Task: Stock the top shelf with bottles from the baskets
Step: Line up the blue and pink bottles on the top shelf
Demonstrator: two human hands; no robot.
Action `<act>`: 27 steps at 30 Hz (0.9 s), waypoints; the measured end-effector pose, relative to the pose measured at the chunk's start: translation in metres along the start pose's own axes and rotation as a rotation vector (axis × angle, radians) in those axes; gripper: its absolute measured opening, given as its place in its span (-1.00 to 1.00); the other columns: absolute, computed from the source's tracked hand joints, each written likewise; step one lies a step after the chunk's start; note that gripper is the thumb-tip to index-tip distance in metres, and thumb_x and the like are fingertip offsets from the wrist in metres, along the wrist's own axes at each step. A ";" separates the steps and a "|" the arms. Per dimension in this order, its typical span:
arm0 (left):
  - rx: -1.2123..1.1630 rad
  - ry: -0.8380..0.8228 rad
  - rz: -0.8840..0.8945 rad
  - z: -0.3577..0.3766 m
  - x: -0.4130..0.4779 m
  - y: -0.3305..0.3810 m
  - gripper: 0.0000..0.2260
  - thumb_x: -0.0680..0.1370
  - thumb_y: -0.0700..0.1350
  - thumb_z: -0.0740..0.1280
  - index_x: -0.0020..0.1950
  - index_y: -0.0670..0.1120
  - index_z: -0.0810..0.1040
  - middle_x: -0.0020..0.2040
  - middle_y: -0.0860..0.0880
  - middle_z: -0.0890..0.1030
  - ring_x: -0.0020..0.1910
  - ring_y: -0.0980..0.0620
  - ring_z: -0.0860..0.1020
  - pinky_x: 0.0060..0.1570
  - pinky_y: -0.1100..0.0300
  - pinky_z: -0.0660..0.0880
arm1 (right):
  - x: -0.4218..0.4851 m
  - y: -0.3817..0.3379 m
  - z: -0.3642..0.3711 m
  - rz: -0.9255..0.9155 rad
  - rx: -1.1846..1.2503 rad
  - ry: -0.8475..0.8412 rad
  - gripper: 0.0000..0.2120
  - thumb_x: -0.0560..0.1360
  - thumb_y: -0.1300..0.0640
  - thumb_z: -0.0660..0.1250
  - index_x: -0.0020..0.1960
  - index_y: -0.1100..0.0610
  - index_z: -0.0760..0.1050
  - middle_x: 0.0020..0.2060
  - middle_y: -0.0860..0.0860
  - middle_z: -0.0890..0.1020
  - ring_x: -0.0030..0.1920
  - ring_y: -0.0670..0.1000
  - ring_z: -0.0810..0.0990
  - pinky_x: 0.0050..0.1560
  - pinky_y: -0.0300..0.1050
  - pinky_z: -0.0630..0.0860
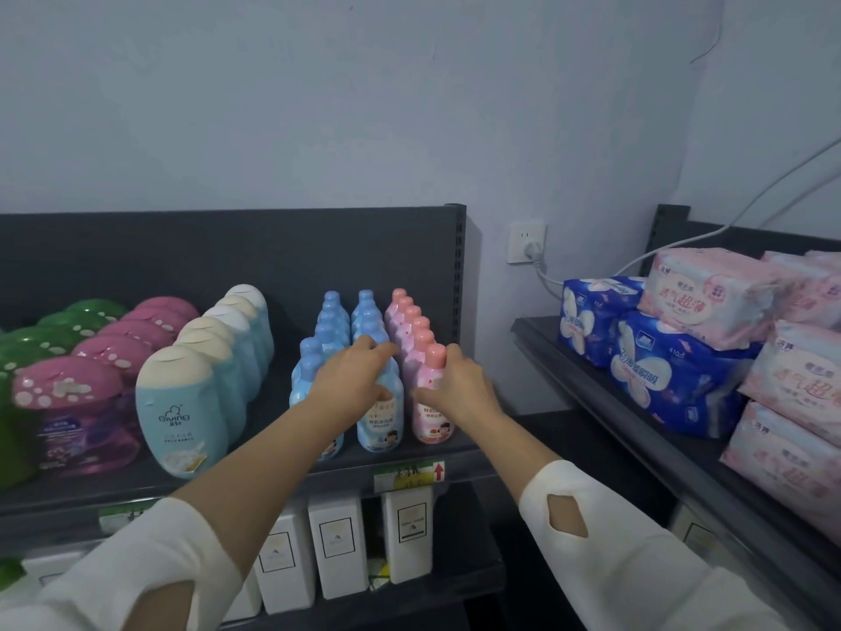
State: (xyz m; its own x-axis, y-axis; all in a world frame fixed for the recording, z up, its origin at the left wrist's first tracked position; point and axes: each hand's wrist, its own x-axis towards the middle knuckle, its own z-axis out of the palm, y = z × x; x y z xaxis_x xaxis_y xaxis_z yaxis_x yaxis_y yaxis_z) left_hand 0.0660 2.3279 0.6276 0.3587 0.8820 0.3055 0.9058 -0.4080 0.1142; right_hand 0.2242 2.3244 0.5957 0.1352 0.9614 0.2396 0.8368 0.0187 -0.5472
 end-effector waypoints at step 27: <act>0.081 0.043 0.023 -0.032 0.026 -0.001 -0.69 0.58 -0.10 0.17 0.33 0.03 0.43 0.22 -0.02 0.47 0.14 -0.04 0.46 0.03 0.08 0.44 | 0.053 -0.046 -0.046 0.054 -0.303 -0.082 -0.76 0.49 0.04 0.26 0.13 0.08 0.47 0.02 0.05 0.55 0.07 0.12 0.57 -0.12 -0.10 0.41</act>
State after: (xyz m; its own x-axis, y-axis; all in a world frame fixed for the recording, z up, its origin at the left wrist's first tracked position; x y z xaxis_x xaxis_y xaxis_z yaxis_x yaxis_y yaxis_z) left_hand 0.0671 2.3435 0.6656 0.3712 0.8608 0.3481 0.9133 -0.4062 0.0306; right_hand 0.2168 2.3620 0.6706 0.1504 0.9780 0.1445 0.9513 -0.1034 -0.2904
